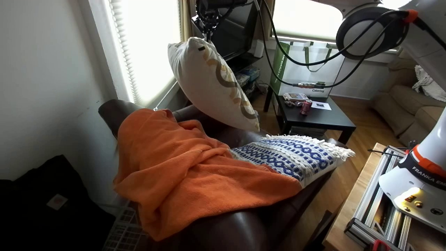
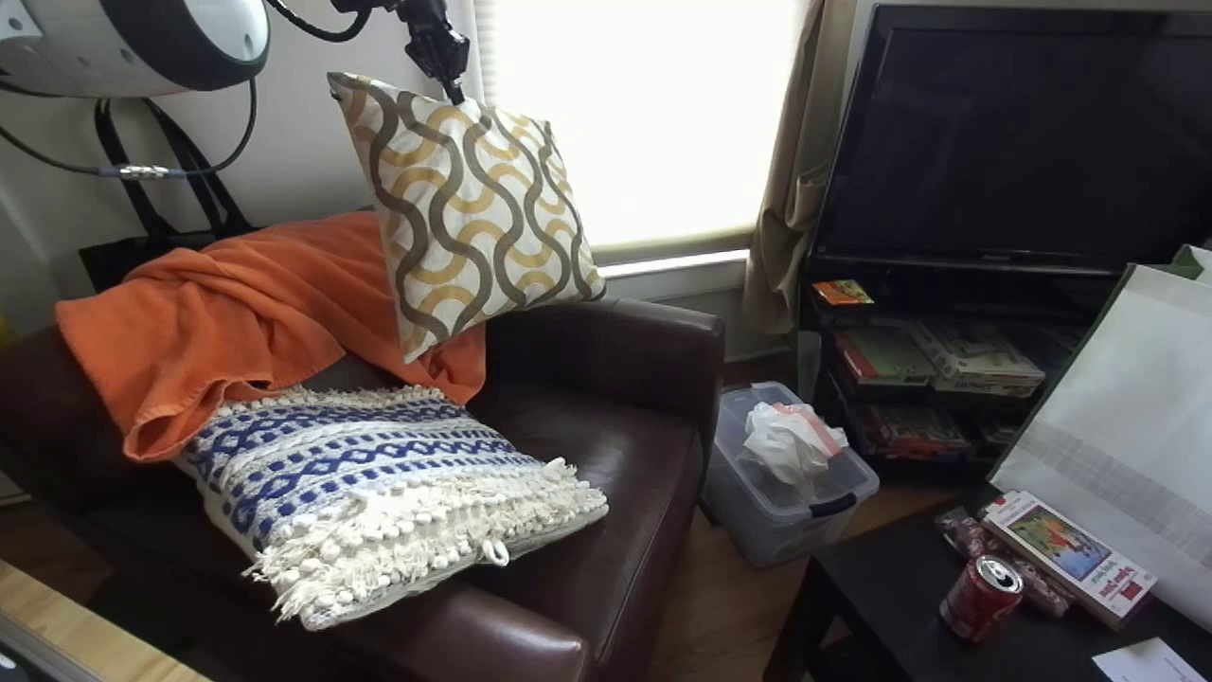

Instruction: Pick up the throw pillow on the left and put it on the orange throw blanket

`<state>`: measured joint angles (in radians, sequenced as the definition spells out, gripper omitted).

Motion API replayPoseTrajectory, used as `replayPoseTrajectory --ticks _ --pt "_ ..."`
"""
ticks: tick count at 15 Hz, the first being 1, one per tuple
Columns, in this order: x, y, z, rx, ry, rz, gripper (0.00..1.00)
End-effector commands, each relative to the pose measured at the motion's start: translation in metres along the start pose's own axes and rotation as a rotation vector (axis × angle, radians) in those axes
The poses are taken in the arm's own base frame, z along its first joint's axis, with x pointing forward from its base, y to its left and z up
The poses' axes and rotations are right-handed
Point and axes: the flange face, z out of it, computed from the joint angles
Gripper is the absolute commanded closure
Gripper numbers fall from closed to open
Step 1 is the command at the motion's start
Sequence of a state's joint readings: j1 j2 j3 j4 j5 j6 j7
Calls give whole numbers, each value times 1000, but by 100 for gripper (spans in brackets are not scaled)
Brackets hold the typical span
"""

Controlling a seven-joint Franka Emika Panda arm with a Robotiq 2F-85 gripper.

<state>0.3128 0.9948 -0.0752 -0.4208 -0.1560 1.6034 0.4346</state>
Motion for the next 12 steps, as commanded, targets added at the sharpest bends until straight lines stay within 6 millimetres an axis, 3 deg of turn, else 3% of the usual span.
replayPoseTrajectory --ticks 1,8,9,12 --pt "-12 -2 -36 1 -29 -203 99" --pt "-39 -27 -26 20 -160 -470 99" --pt "-32 -30 -4 1 -133 -422 97" --pt "-37 -34 -1 8 -156 -453 97"
